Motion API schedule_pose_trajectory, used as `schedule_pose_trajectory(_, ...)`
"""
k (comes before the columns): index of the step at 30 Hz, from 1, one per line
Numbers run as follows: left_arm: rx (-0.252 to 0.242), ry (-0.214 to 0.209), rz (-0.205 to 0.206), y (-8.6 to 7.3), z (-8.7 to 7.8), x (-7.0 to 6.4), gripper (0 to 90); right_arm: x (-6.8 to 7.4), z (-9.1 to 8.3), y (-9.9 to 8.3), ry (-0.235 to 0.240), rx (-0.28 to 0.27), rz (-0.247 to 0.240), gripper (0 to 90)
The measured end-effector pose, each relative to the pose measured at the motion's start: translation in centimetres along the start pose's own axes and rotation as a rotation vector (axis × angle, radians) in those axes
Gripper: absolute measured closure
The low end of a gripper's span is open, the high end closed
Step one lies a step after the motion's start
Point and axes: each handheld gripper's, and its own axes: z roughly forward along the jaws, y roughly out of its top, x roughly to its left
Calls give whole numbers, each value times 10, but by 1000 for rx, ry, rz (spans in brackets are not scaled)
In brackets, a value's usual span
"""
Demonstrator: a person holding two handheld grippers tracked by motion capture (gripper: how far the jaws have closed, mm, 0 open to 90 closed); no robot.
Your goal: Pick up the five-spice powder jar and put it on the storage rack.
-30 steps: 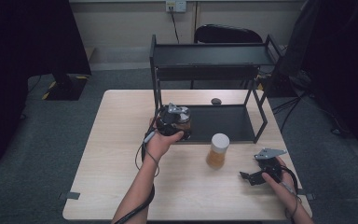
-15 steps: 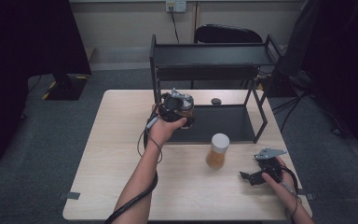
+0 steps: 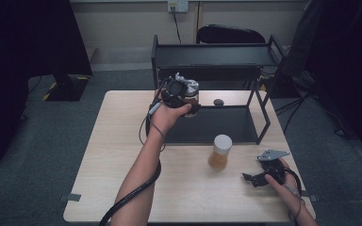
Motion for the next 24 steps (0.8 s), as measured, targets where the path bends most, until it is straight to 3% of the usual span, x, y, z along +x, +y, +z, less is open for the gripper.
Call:
schedule_pose_trajectory(13,6,-3,21,31,-20,1,308,0,0,0,-1,-1,2,0)
schedule_pose_trajectory(24,-7,-1,12,56,-36,2,308,0,0,0,-1,-1,2,0)
